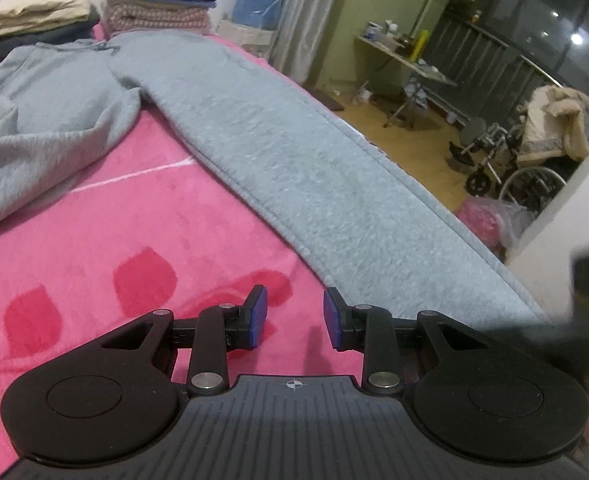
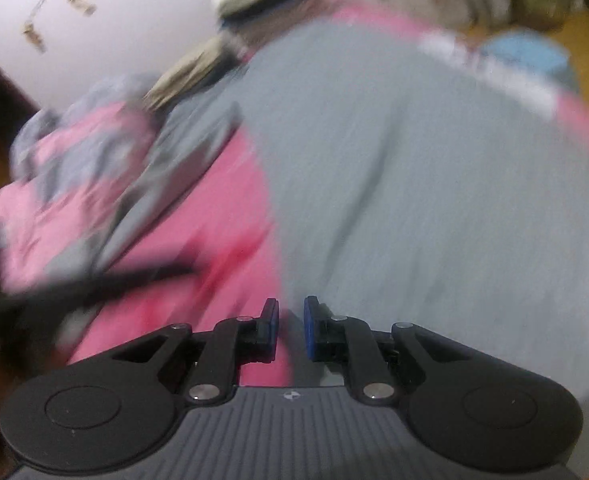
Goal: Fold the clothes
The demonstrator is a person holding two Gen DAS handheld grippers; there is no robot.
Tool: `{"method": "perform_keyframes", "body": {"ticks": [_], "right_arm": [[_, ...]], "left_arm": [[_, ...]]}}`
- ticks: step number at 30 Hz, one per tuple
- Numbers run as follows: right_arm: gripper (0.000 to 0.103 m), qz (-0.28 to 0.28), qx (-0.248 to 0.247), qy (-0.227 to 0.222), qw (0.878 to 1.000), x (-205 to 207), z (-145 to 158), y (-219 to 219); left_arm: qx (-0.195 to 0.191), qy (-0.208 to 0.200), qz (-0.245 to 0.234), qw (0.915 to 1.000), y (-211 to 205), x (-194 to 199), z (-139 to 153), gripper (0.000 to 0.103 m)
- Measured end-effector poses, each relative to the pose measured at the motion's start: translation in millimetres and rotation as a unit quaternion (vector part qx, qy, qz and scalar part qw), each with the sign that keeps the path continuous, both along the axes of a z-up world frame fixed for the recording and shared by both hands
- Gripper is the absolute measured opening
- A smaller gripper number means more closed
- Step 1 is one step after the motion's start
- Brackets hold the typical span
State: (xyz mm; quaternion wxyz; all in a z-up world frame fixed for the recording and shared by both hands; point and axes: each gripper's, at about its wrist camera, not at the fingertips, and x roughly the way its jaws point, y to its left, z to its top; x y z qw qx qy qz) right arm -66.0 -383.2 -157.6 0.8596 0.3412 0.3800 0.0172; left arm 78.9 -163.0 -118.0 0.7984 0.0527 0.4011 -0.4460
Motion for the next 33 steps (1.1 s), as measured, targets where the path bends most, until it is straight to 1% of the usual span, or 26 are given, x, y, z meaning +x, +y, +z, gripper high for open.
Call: {"method": "perform_keyframes", "body": {"ticks": [2, 3, 5, 6, 7, 9, 11, 12, 13, 15, 18, 19, 21, 23, 24, 27, 28, 30, 32, 33], "right_arm": [[0.015, 0.029, 0.049, 0.028, 0.998, -17.5, 0.1, 10.9], [0.015, 0.04, 0.052, 0.032, 0.997, -24.3, 4.6, 13.5], [0.015, 0.028, 0.009, 0.006, 1.0, -32.1, 24.2, 5.2], [0.015, 0.006, -0.007, -0.011, 1.0, -36.2, 32.8, -4.6], [0.015, -0.026, -0.012, -0.024, 0.999, -39.5, 38.0, -18.4], [0.015, -0.092, -0.02, -0.025, 0.995, -44.2, 37.6, -47.7], [0.015, -0.115, -0.073, 0.013, 0.991, -51.0, 27.6, -62.2], [0.013, -0.11, -0.102, 0.027, 0.988, -60.9, 25.5, -60.6], [0.01, -0.096, -0.129, 0.035, 0.986, -75.5, 25.9, -53.9], [0.01, -0.068, -0.184, 0.05, 0.979, -104.6, 26.7, -40.5], [0.012, -0.042, -0.255, 0.093, 0.962, -157.2, 32.1, -12.1], [0.013, -0.044, -0.261, 0.108, 0.958, -172.8, 34.8, -6.9], [0.013, -0.062, -0.252, 0.139, 0.956, -200.2, 41.0, -3.4], [0.013, -0.083, -0.243, 0.155, 0.954, -216.9, 50.6, -3.8], [0.013, -0.093, -0.246, 0.149, 0.953, -218.2, 56.4, -4.6], [0.013, -0.121, -0.257, 0.11, 0.953, -213.5, 69.3, -11.5], [0.013, -0.129, -0.258, 0.096, 0.953, -209.9, 71.9, -14.6], [0.013, -0.135, -0.261, 0.083, 0.952, -201.1, 70.0, -22.5], [0.013, -0.138, -0.269, 0.103, 0.948, -202.0, 56.9, -28.3], [0.013, -0.143, -0.272, 0.124, 0.944, -207.3, 47.5, -31.6]], "left_arm": [[-0.004, -0.001, -0.02, 0.9998, -6.0, -3.6, -0.9, 0.03], [-0.006, -0.001, -0.033, 0.9994, -10.5, -5.6, -1.2, 0.03], [-0.017, -0.002, -0.057, 0.9983, -19.9, -13.8, -0.5, 0.03], [-0.019, -0.003, -0.071, 0.9973, -25.2, -19.0, 0.2, 0.03], [-0.021, -0.005, -0.086, 0.9961, -30.6, -24.3, 0.9, 0.03], [-0.016, -0.008, -0.121, 0.9925, -42.9, -37.4, -0.1, 0.03], [-0.003, -0.021, -0.162, 0.9866, -55.2, -55.7, -2.3, 0.03], [0.006, -0.028, -0.182, 0.983, -60.0, -66.0, -4.1, 0.03], [0.016, -0.035, -0.201, 0.9788, -64.2, -76.6, -6.1, 0.03], [0.032, -0.043, -0.231, 0.9715, -67.1, -94.1, -9.0, 0.03], [0.048, -0.051, -0.267, 0.9612, -64.6, -116.3, -10.8, 0.03], [0.052, -0.054, -0.275, 0.9584, -64.1, -122.3, -10.9, 0.03], [0.059, -0.062, -0.289, 0.9535, -63.3, -133.0, -10.5, 0.03], [0.07, -0.073, -0.308, 0.9461, -66.7, -146.5, -12.8, 0.03], [0.077, -0.082, -0.32, 0.9407, -69.2, -156.2, -14.5, 0.03], [0.095, -0.109, -0.354, 0.9238, -76.8, -187.2, -19.1, 0.03], [0.101, -0.112, -0.357, 0.9218, -78.6, -194.3, -20.0, 0.031], [0.112, -0.112, -0.352, 0.9226, -79.5, -202.6, -20.0, 0.031], [0.122, -0.099, -0.344, 0.9258, -77.7, -204.6, -18.3, 0.031], [0.127, -0.091, -0.339, 0.9275, -76.6, -205.1, -17.3, 0.031]]}}
